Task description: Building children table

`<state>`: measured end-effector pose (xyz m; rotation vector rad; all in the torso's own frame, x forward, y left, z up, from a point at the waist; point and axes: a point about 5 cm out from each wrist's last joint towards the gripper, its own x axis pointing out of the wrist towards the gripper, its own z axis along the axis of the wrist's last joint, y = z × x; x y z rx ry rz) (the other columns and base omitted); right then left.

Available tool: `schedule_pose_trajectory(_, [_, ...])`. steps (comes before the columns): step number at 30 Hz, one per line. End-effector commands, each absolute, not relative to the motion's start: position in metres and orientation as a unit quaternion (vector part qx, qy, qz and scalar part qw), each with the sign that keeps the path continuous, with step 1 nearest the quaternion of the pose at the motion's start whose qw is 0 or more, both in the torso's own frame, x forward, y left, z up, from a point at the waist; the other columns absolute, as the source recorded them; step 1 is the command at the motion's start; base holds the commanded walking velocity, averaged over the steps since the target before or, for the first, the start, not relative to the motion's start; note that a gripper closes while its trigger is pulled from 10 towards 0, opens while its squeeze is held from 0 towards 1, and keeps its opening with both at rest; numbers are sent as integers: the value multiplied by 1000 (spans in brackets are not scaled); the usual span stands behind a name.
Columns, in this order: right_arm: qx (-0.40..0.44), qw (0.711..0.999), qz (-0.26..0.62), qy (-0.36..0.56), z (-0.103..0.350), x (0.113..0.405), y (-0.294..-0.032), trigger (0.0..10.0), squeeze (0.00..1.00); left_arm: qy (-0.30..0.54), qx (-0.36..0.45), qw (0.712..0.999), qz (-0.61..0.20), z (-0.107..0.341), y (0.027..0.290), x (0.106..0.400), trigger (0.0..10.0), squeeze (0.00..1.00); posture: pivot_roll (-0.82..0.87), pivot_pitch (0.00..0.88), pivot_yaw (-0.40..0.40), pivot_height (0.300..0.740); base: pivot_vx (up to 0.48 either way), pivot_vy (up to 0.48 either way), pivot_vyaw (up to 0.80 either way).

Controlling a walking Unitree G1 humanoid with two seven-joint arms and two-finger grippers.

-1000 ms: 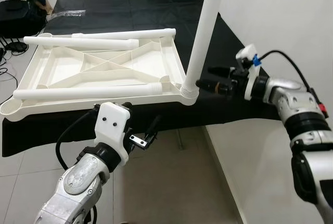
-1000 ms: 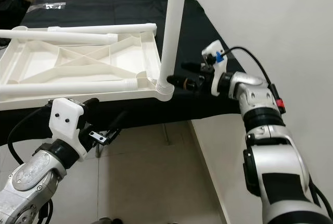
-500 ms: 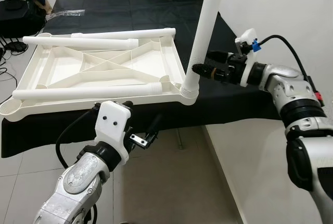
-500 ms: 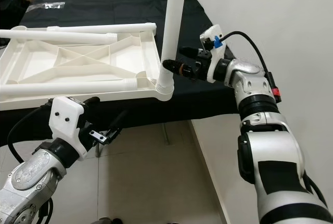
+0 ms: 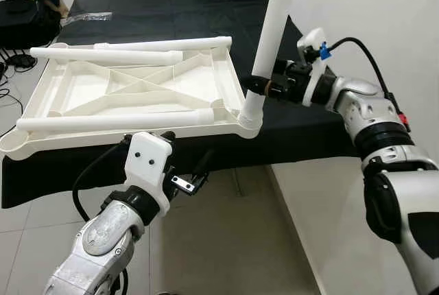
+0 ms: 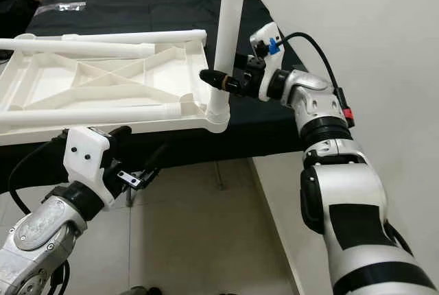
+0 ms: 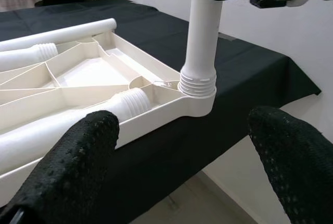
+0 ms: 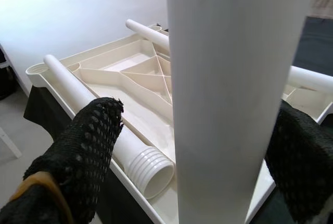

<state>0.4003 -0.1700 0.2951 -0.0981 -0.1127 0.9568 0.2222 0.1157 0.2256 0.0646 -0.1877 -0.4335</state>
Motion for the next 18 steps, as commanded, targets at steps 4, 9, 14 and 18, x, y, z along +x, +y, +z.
schedule_pose_trajectory(4, [-44,881,468,-57,294,402,-160,10000,0,-97,31,971,-218,228,114,219,10000,0,112,199,-74,740,0,0,0])
schedule_pose_trajectory(9, [-45,881,468,-56,293,403,-153,10000,0,-97,30,970,-219,228,113,218,10000,0,115,192,-78,740,0,0,0])
schedule_pose_trajectory(14, [-45,889,453,-58,293,405,-151,10000,0,-98,30,970,-219,228,111,217,10000,0,127,186,-89,740,0,0,0])
schedule_pose_trajectory(18, [-46,895,439,-64,297,407,-149,10000,0,-98,31,971,-217,229,112,216,10000,0,124,186,-93,740,0,0,0])
